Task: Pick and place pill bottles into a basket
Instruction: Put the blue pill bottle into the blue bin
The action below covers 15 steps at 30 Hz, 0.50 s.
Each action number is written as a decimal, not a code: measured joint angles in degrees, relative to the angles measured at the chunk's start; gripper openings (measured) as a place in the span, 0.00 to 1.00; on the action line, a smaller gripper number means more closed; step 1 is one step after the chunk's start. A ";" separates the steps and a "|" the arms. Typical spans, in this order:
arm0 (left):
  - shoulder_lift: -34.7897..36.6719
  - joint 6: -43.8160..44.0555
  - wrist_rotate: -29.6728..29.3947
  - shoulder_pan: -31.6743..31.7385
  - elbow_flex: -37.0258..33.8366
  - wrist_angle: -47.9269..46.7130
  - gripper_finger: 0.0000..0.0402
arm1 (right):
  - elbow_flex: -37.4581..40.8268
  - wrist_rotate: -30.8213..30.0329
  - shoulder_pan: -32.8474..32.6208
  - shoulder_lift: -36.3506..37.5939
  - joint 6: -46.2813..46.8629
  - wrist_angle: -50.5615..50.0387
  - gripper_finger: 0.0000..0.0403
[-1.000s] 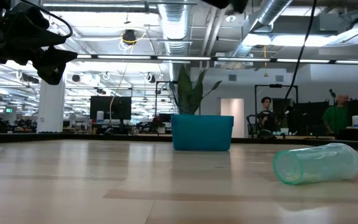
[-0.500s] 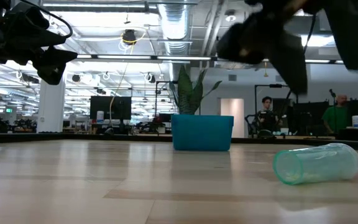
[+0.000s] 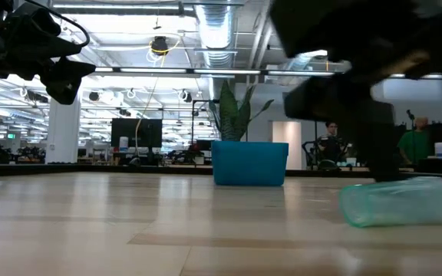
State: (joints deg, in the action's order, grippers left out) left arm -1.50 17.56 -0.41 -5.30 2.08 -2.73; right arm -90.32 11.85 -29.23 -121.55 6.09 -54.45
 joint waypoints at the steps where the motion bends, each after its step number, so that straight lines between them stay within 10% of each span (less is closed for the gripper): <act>1: 0.00 0.00 0.01 -0.01 0.00 0.01 0.42 | 0.56 0.03 -0.46 0.01 0.00 0.76 0.54; 15: 0.00 0.00 -0.01 -0.02 -0.01 0.01 0.42 | 4.02 -2.46 -1.30 0.11 3.12 5.90 0.28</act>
State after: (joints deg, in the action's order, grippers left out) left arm -1.50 17.56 -0.42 -5.32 2.07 -2.72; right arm -86.29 9.39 -30.53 -121.43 9.21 -48.54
